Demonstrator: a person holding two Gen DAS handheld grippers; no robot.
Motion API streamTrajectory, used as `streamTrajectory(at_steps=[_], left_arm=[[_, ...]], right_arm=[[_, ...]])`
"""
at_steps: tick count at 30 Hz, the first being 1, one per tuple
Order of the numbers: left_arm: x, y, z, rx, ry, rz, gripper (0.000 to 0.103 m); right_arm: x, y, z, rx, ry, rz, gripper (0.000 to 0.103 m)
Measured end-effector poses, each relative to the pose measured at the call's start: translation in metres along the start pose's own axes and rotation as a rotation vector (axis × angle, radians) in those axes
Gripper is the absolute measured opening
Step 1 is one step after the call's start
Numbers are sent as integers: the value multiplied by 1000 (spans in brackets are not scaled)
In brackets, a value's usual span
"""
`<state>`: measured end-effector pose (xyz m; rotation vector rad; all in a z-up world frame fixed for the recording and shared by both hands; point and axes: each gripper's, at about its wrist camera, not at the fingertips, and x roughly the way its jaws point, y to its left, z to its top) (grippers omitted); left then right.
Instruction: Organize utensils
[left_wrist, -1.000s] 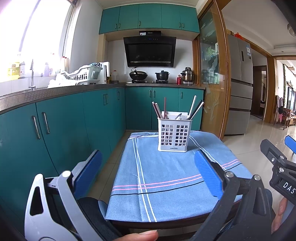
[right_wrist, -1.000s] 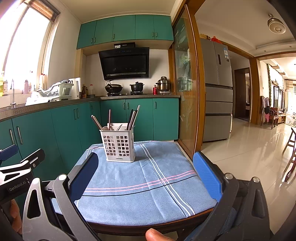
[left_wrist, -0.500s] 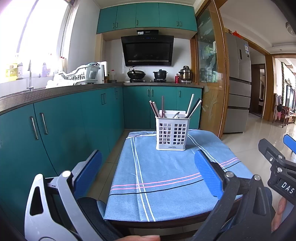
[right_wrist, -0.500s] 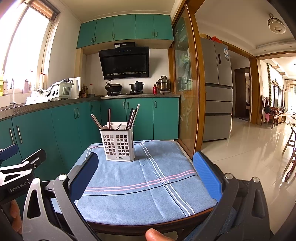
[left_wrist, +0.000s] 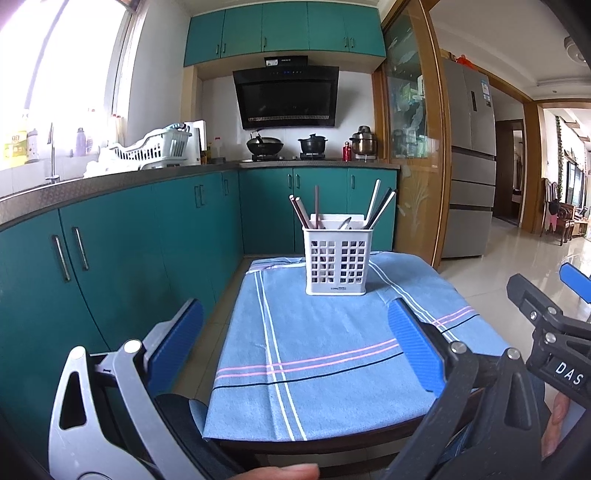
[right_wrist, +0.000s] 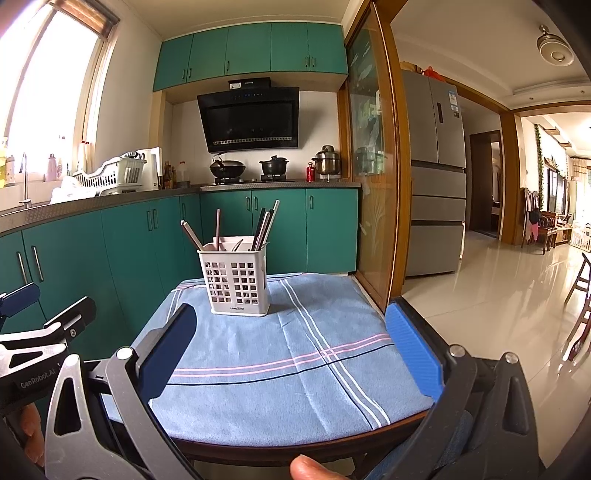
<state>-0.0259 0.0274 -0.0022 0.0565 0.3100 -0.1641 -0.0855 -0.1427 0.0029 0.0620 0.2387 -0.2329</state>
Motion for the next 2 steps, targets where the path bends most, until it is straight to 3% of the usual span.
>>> streamTrajectory(at_steps=[2], left_arm=[[3, 0, -1, -4, 13, 0, 99]], right_arm=[[2, 0, -1, 0, 7, 1, 100]])
